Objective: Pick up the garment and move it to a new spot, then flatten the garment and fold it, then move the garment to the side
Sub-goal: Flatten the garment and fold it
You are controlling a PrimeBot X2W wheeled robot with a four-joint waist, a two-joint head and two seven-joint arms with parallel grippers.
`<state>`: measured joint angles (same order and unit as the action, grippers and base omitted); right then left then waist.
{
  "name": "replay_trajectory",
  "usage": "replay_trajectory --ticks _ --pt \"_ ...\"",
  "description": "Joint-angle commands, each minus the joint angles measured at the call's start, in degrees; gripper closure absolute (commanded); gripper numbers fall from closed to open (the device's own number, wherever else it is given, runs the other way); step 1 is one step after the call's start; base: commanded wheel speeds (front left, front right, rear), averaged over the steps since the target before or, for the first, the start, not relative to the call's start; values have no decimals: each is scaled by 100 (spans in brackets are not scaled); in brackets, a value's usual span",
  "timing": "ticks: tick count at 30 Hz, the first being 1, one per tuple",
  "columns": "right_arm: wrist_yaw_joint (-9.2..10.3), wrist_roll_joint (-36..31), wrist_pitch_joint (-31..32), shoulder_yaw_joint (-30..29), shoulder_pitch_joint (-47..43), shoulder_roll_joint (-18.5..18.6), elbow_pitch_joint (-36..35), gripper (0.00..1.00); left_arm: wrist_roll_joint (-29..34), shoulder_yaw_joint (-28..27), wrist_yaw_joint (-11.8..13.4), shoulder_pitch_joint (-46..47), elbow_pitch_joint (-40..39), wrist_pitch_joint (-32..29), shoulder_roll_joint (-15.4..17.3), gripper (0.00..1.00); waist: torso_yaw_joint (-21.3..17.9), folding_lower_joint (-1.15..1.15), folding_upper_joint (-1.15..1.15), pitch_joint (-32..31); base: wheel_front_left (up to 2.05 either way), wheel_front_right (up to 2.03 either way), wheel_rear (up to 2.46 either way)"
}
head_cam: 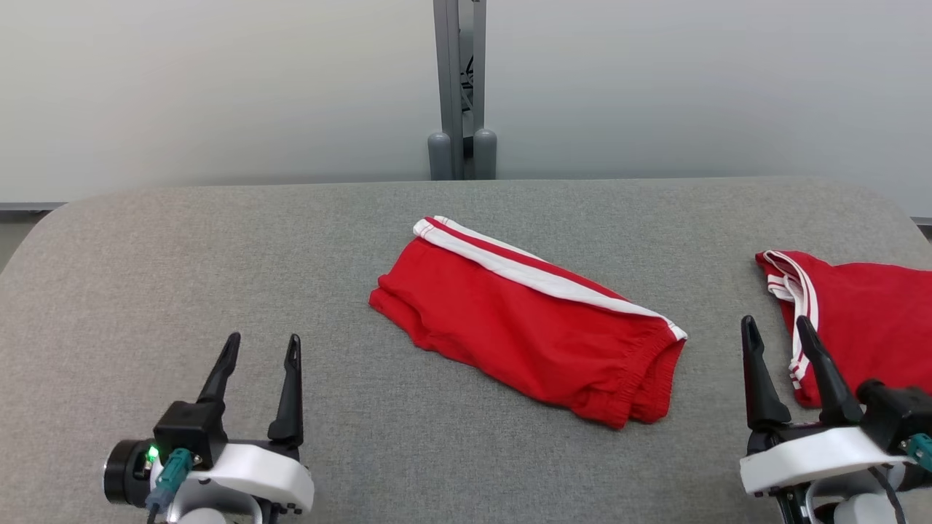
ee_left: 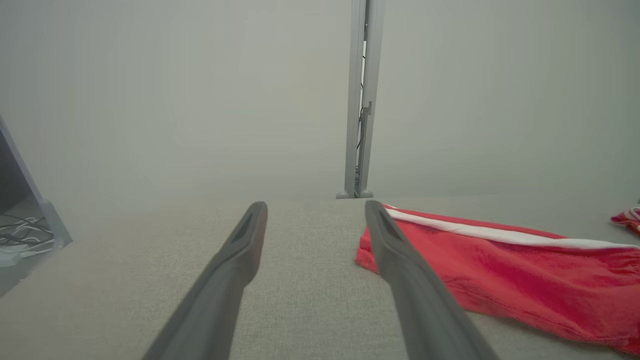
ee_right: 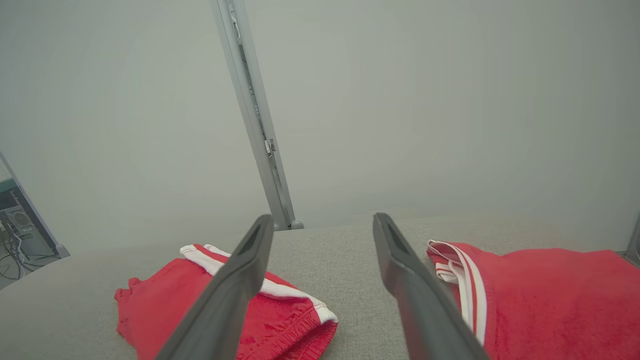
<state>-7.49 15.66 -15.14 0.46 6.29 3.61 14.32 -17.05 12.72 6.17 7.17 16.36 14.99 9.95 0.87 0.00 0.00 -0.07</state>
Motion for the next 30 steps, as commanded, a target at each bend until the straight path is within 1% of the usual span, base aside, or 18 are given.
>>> replay_trajectory --ticks 1,2,6,11,14,18,21,23,28,30 --pt "0 44 -1 12 -124 -24 56 0 193 -151 -65 -201 -97 16 -151 0 29 0 0 -13 0 0 0" --pt "0 44 -1 12 -124 -24 56 0 193 -151 -65 -201 -97 16 -151 0 29 0 0 -13 0 0 0" --pt "0 102 -1 26 -185 -44 77 0 354 -517 -199 -474 -271 16 -450 0 29 0 0 -10 0 0 0" --pt "0 85 -1 84 -152 -58 215 0 587 -761 -386 -622 -335 16 -617 0 10 0 0 12 0 0 0" --pt "0 393 -2 278 -140 -58 601 0 688 -829 -476 -619 -293 16 -640 0 21 0 0 12 0 0 0" --pt "0 983 -1 653 26 -55 1365 0 801 -832 -556 -608 -217 16 -677 0 99 0 0 28 0 0 0" --pt "0 1761 114 1006 249 -55 1825 0 914 -813 -460 -588 -195 16 -683 0 212 0 0 88 0 0 0" --pt "0 2106 118 1173 435 -43 2041 0 867 -762 -431 -567 -219 17 -690 0 302 0 0 182 0 0 0" --pt "0 2469 41 1198 831 -46 2605 0 889 -672 -360 -543 -291 17 -690 0 493 0 0 361 0 0 0" --pt "0 2510 28 1181 973 -46 2844 0 911 -707 -358 -526 -316 17 -689 0 545 0 0 417 0 0 0"
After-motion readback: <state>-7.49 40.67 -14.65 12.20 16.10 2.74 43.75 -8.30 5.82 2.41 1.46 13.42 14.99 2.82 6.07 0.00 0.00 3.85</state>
